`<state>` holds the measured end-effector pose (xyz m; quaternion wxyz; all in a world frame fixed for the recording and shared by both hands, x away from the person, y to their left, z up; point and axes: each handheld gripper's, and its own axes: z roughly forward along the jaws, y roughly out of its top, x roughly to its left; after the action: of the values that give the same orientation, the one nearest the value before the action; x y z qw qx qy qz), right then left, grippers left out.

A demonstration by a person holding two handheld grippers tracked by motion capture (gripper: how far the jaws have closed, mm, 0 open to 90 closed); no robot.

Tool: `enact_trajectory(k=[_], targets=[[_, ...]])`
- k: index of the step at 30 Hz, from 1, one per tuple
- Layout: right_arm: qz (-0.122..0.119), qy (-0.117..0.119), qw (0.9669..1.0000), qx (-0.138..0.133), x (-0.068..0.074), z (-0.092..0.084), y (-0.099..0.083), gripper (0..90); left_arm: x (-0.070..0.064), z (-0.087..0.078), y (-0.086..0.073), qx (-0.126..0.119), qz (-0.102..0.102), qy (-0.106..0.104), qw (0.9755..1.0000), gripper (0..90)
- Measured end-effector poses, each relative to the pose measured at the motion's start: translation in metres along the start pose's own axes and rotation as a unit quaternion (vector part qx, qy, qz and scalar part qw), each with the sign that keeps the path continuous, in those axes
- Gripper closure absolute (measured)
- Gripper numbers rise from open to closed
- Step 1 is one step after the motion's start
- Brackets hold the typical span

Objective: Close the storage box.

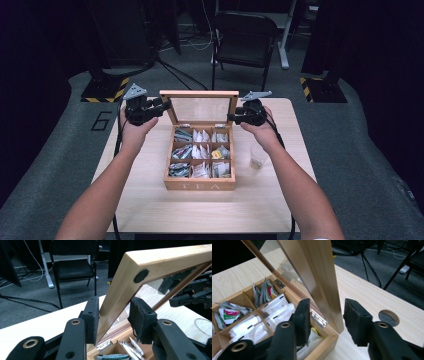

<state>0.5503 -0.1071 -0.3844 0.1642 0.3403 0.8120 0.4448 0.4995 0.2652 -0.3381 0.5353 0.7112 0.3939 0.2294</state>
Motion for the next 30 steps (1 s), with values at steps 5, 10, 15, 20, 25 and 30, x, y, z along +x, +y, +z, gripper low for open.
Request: enact_trajectory(k=[5,10,15,20,25,30], targets=[[0.002,0.001,1.0,-0.001,0.003,-0.005,-0.002,51.4,0.0,-0.002,-0.003,0.0,-0.002,-0.006,1.0,59.9],[0.01,0.0,0.9999,-0.011,0.007,-0.015,0.001,49.2,-0.002,-0.005,-0.004,0.003,-0.002,-0.007,1.0,59.7],[0.006,0.007,0.9999,-0.009,0.014,-0.028,0.002,49.1,-0.003,-0.008,-0.008,0.0,-0.004,-0.015,0.9999,59.0],[-0.005,0.006,0.9997,-0.024,0.027,-0.045,0.006,49.1,-0.005,-0.011,-0.011,0.001,-0.002,-0.015,0.9999,58.9],[-0.013,0.004,0.9993,-0.036,0.034,-0.059,0.011,49.1,-0.007,-0.013,-0.014,0.001,-0.001,-0.019,0.9998,58.4],[-0.017,0.006,0.9989,-0.043,0.04,-0.069,0.015,51.7,-0.008,-0.016,-0.018,0.001,0.001,-0.024,0.9997,57.6]])
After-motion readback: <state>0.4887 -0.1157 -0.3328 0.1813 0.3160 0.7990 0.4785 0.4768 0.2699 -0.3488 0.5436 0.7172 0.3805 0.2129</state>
